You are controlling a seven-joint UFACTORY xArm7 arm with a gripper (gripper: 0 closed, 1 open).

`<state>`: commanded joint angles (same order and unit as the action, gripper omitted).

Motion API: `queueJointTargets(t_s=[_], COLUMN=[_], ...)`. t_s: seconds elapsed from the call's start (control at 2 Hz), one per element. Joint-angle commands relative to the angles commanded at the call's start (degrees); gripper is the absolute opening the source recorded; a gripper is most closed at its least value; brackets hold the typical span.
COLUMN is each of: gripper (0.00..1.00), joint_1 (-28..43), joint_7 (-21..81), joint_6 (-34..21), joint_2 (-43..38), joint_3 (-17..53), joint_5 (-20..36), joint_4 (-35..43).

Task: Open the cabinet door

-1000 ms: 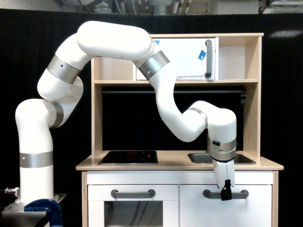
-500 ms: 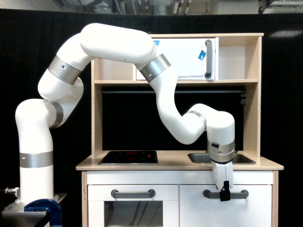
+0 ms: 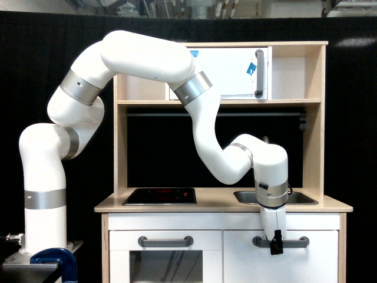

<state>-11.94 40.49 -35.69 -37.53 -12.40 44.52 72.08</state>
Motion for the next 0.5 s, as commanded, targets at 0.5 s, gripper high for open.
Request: queueJointTargets(t_s=[0.5], gripper=[1.0], joint_1=[-0.1], joint_7=[0.33], joint_6=[1.3], joint_2=[-0.73], joint_3=[-0.82], joint_5=[0.29], joint_4=[-0.35])
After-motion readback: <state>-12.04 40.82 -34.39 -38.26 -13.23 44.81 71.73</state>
